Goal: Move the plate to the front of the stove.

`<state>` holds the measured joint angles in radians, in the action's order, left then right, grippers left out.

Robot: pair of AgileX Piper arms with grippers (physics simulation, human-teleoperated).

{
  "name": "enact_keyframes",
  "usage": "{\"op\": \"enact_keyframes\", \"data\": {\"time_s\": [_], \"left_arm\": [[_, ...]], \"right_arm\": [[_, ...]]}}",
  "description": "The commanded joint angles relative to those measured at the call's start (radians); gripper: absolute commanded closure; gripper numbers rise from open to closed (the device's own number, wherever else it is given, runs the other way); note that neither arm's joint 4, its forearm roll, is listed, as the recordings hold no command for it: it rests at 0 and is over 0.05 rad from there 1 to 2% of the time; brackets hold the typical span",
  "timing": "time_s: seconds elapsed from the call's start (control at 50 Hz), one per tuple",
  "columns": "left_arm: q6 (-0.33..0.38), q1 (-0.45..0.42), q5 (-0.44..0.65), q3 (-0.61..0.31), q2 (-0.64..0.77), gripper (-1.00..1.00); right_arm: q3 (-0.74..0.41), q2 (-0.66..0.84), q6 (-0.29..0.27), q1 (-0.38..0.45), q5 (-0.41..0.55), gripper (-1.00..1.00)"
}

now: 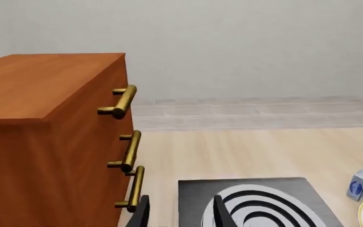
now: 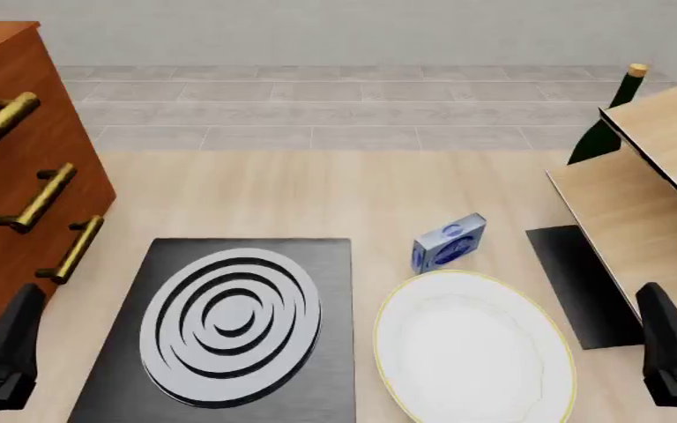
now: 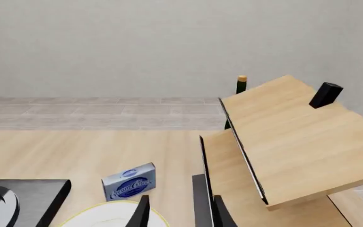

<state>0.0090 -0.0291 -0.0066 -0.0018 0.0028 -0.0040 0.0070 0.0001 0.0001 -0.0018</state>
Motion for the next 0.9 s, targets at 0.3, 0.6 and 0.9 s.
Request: {"op": "enact_keyframes", "data": {"time_s": [0.3,0.6,0.9], "left_arm": [[-0.044,-0.033,0.038,-0.042,0.003,-1.0],[0.007,-0.066,0.145,-0.207,0.026,-1.0],[-0.011,-0.121,0.157,-0.373,0.193,-1.0]], "right_arm": [[0.0,0.0,0.0,0.0,0.0,-1.0],[0.0,0.0,0.0,0.0,0.0,-1.0],[0.0,0.0,0.0,0.0,0.0,-1.0]]}}
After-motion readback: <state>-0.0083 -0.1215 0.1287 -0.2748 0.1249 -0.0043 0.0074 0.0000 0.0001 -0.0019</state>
